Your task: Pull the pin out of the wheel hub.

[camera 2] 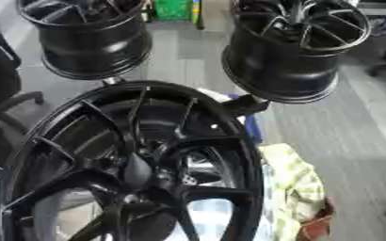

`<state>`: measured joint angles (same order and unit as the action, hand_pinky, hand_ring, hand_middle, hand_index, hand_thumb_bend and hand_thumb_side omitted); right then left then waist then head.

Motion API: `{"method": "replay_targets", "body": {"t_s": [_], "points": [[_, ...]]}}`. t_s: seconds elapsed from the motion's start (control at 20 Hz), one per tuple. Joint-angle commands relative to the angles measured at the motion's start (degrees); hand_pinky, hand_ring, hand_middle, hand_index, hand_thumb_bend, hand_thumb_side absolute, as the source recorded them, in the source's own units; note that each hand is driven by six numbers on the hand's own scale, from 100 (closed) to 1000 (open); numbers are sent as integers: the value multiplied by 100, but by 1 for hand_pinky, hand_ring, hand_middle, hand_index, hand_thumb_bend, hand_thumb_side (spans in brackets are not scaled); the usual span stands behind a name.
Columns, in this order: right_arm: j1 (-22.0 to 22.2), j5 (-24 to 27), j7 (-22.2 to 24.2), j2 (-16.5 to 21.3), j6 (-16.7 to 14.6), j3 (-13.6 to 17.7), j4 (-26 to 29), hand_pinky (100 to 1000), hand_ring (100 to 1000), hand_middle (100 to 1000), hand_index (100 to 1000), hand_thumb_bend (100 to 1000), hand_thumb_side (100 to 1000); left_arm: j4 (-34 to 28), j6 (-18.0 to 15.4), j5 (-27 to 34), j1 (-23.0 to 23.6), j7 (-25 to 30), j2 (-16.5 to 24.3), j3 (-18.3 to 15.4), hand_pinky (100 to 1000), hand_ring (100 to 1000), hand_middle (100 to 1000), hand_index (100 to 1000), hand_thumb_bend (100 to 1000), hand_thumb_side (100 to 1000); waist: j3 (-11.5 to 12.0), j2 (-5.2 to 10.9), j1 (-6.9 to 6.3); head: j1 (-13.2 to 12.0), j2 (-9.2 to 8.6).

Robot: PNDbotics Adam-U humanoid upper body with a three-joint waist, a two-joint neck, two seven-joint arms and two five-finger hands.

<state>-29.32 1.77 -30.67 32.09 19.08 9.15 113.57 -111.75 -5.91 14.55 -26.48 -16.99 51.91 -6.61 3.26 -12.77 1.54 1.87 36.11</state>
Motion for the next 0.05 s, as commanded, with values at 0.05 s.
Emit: {"method": "replay_targets", "body": {"t_s": [0.05], "points": [[-102,-95,16,143,-56,37,103,767,592,575,718,424,266,-274,-355,-31,168,-70,-322,-10,769,741,626,830,311,412,21,143,3,-34,61]]}}
